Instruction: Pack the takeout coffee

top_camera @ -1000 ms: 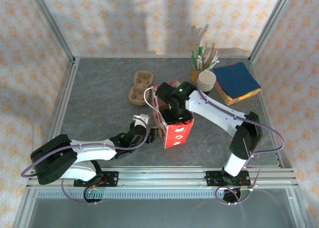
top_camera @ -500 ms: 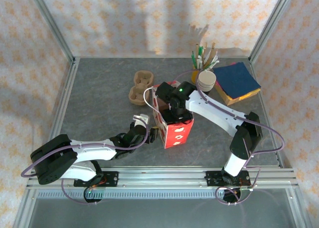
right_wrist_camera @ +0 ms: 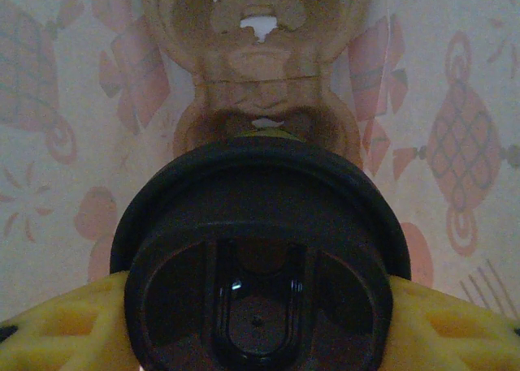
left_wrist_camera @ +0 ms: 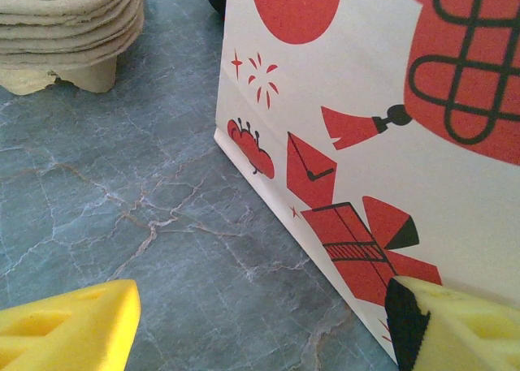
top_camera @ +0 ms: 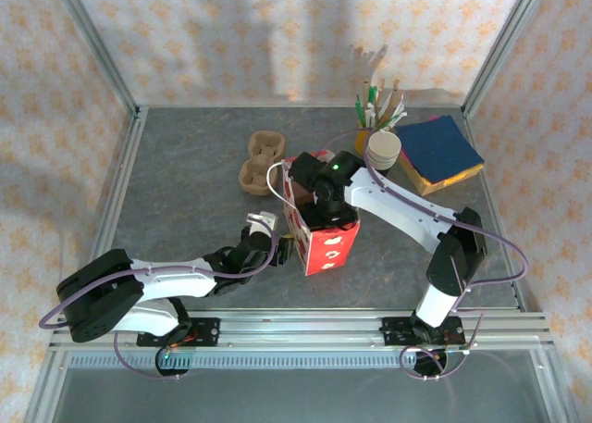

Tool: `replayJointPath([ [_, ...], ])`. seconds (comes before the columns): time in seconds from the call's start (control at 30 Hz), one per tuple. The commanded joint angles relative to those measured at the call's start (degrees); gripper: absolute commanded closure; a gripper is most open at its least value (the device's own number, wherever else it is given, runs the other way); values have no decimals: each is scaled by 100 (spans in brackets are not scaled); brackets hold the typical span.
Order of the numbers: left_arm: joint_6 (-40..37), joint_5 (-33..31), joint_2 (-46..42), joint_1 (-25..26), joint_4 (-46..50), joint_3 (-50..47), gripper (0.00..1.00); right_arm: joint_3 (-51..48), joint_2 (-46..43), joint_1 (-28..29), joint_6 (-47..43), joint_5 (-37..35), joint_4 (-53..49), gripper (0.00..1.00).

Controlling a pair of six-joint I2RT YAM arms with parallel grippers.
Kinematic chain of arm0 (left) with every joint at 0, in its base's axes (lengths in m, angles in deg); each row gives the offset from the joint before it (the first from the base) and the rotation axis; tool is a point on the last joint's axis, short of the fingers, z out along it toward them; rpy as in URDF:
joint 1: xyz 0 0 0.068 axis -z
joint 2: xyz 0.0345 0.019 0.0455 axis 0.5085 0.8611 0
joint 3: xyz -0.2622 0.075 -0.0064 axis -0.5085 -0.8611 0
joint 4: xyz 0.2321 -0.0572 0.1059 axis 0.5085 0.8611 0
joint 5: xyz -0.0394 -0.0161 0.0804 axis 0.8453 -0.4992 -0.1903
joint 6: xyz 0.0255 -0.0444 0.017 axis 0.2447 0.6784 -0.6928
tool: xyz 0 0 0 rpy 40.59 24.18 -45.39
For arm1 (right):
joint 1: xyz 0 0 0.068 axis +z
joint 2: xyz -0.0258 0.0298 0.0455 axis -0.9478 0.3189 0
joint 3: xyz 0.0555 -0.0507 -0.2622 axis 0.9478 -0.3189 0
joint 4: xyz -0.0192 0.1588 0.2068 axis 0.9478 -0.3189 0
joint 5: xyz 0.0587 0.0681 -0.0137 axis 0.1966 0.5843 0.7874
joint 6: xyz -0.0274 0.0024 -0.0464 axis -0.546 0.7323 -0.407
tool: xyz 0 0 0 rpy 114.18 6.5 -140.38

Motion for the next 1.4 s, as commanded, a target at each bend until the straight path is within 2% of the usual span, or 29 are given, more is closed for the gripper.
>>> replayJointPath([
  [0.0, 0, -201, -71, 49, 117, 24, 19, 21, 85, 18, -79, -178, -77, 52],
  [1.37, 7, -240, -125, 61, 190, 50, 19, -400, 104, 17, -140, -33, 320, 52],
])
